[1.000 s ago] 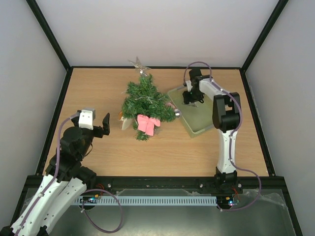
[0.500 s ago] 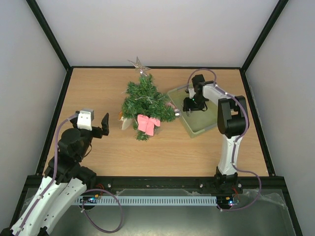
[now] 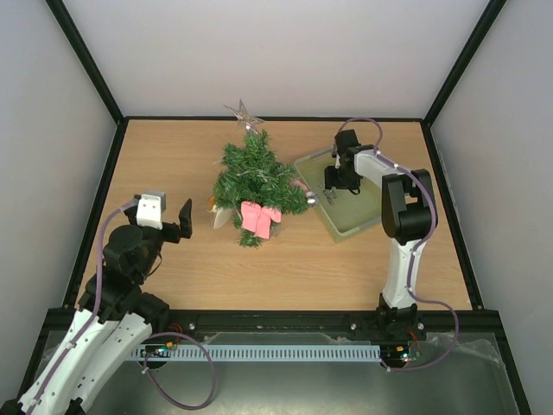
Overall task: Decorate the small christmas tree
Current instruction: Pick up the decoration item from the storage box.
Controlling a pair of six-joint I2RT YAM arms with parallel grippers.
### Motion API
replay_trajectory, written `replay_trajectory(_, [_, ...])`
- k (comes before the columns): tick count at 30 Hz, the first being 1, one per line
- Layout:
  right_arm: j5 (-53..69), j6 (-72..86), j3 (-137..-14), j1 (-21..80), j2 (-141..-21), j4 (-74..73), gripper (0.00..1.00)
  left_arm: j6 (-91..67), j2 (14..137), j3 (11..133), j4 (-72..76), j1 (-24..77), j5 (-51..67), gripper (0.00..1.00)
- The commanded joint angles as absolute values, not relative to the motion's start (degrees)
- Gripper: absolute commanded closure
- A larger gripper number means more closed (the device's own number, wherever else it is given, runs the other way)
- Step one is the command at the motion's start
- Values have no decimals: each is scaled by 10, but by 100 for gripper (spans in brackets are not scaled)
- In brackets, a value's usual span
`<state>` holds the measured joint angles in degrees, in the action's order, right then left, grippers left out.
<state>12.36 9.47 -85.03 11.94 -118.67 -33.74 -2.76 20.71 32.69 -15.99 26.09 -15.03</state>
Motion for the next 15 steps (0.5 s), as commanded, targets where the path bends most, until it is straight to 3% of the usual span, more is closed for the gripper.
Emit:
replay_trajectory(1, [83, 120, -870, 138, -1203, -326, 40, -24, 213, 329, -157, 264, -154, 0])
replay_trajectory(15, [67, 128, -900, 159, -1240, -343, 36, -23, 207, 327, -155, 264, -154, 0])
